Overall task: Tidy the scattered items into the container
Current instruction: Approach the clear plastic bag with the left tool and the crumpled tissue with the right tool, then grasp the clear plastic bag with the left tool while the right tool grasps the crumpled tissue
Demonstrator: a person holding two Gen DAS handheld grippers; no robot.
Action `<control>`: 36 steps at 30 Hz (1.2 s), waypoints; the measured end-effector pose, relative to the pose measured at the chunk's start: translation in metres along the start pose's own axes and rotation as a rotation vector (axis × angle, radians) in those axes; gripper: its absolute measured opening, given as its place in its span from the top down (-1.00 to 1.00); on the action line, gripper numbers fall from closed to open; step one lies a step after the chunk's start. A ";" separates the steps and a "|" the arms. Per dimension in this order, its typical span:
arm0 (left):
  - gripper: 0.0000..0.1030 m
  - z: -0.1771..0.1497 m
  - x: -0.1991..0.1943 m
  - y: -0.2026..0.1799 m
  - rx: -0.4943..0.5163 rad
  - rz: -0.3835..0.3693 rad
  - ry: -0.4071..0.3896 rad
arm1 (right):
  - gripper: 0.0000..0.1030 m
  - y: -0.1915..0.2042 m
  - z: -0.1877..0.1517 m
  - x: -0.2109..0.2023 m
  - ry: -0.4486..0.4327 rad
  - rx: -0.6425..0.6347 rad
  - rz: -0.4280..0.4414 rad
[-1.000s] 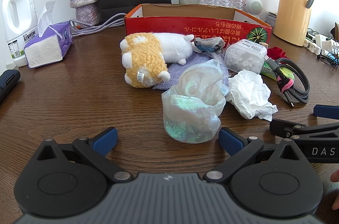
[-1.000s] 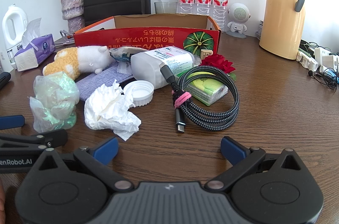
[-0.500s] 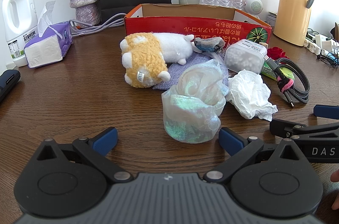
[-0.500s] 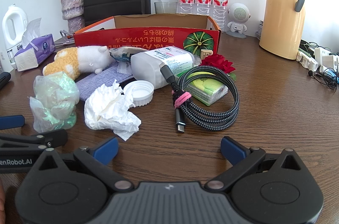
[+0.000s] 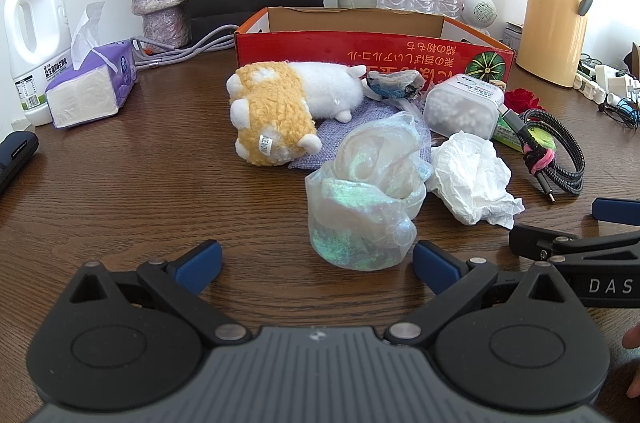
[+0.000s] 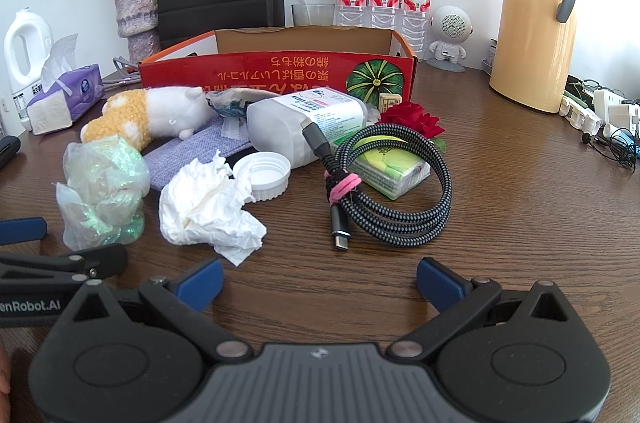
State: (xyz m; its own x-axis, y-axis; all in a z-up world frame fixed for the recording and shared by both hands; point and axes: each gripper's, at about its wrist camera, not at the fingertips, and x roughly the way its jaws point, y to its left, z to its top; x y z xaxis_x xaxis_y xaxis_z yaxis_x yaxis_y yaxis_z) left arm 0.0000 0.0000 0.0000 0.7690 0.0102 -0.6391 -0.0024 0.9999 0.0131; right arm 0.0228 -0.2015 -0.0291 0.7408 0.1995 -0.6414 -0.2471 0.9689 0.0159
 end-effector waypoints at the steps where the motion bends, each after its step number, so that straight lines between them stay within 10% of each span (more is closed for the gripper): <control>1: -1.00 0.000 0.000 0.000 0.000 0.000 0.000 | -1.00 0.000 0.000 0.000 0.000 0.000 0.000; 10: -1.00 0.000 -0.001 0.000 0.003 -0.002 -0.002 | -1.00 0.000 0.000 0.001 0.000 -0.002 -0.003; 18: -1.00 0.013 -0.022 0.016 0.025 -0.187 -0.098 | -0.75 0.003 -0.004 -0.023 -0.039 -0.078 0.063; 28: 0.18 0.028 0.006 0.026 0.016 -0.217 -0.037 | -0.28 0.042 0.035 0.001 -0.059 -0.172 0.154; 36: 0.24 0.027 -0.026 0.055 -0.047 -0.172 -0.123 | 0.47 0.054 0.038 0.013 -0.018 -0.148 0.160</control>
State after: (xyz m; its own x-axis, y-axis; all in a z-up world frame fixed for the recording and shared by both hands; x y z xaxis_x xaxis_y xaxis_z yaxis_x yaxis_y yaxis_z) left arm -0.0027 0.0543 0.0382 0.8330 -0.1585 -0.5300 0.1079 0.9862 -0.1253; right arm 0.0428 -0.1413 -0.0079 0.6956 0.3533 -0.6256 -0.4508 0.8926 0.0029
